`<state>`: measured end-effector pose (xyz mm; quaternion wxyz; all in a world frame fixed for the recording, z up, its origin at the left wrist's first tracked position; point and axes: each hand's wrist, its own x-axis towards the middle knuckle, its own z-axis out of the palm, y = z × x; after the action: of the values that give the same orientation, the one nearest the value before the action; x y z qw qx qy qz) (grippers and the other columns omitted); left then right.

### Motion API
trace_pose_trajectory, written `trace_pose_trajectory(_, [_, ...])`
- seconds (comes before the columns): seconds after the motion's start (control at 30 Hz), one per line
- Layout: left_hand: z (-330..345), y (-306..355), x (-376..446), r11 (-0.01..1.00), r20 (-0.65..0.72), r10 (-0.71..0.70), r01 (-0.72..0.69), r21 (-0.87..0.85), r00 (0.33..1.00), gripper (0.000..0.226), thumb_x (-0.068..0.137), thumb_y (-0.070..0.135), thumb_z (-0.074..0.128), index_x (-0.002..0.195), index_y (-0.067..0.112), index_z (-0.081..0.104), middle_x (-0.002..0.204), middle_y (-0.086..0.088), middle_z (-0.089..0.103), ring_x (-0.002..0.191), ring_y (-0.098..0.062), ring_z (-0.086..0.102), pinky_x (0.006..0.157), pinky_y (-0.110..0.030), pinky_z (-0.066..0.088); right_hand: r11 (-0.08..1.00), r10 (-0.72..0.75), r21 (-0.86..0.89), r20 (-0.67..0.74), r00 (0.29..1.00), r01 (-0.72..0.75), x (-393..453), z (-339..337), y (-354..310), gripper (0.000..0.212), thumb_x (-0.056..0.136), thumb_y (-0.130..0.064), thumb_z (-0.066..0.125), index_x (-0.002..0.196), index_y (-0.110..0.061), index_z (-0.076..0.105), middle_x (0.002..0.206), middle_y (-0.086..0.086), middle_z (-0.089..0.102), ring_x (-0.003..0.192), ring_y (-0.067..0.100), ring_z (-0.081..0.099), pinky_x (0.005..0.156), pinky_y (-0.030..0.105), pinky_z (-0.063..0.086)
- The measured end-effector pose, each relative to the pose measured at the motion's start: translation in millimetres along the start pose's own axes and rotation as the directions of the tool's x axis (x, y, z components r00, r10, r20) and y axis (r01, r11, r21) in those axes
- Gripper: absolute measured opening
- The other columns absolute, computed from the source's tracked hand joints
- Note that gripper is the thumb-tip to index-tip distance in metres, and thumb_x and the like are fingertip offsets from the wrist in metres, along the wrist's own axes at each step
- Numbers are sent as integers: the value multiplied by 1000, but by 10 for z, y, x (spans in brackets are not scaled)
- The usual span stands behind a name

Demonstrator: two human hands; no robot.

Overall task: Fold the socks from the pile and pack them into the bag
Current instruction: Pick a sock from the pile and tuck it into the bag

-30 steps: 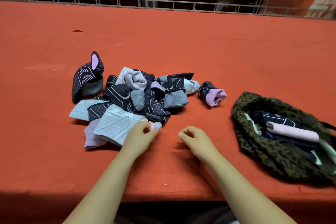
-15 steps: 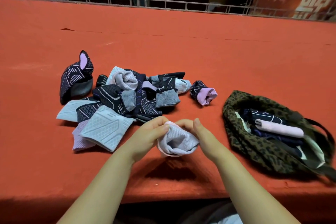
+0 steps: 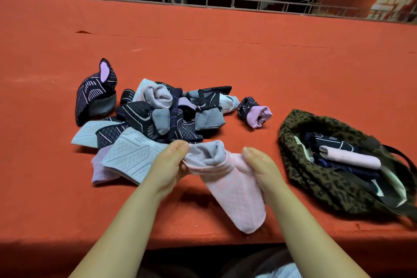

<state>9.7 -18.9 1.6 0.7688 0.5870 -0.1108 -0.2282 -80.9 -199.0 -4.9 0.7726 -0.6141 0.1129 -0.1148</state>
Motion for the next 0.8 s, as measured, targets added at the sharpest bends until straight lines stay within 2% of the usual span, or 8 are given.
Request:
trace_pose_trajectory(0.13, [-28,3,109,999,-90,-34,33,-4,995,27,99,18,41,72,18,48,46,9,39,40,-1,34,49,-19,36,997,-9,80,-45,999,13,-30,-35,-18,27,78,-32,69,60,-20,54,62,2,55,54,12,50,55,29,39])
trace_pose_trajectory(0.27, [-111,9,182,992,-135,-107,97,-76,985,26,98,19,44,73,20,50,50,9,44,46,-5,36,46,-17,33,988,22,153,-71,997,-11,-37,-31,-31,28,80,-36,68,78,-11,57,77,12,59,72,22,56,70,37,45])
trace_pose_trajectory(0.33, [-66,-17,155,995,-153,-63,73,65,986,23,97,19,46,75,21,53,58,8,48,56,-8,40,52,-23,33,985,28,173,-80,996,-14,-54,0,-58,53,72,-47,74,90,2,60,87,19,60,83,29,54,79,44,43])
trace_pose_trajectory(0.4, [21,-18,74,962,-189,118,-65,267,975,18,95,17,50,78,23,54,68,8,52,64,-9,46,58,-24,36,989,-14,146,-56,998,22,-79,41,-74,86,60,-59,78,103,13,56,93,23,56,86,31,50,80,45,40])
trace_pose_trajectory(0.47, [119,1,-19,887,-71,278,-228,402,958,15,91,16,56,79,24,57,74,9,56,70,-5,50,66,-21,41,992,-69,105,-4,998,69,-82,66,-71,67,62,-61,76,89,-1,65,84,16,55,77,24,49,72,37,39])
trace_pose_trajectory(0.53, [213,-10,-79,832,91,263,-273,483,961,11,89,20,61,79,26,60,78,11,61,72,1,53,71,-13,41,994,-88,70,42,995,85,-83,85,-60,32,80,-48,65,62,-22,64,65,-2,54,60,10,48,59,28,36])
trace_pose_trajectory(0.73, [245,-173,-34,849,43,172,-170,500,984,13,84,21,67,91,26,58,92,12,63,85,-2,57,78,-12,43,990,-88,122,141,986,71,-130,59,-53,29,81,-38,55,58,-23,63,61,-3,55,55,10,49,54,23,41])
trace_pose_trajectory(0.8, [225,-160,-9,843,49,166,-168,512,985,6,85,20,66,84,23,60,84,12,62,77,-3,55,76,-19,43,994,-65,97,179,982,48,-144,7,-64,33,75,-50,66,58,-23,57,62,0,51,56,12,45,54,24,39])
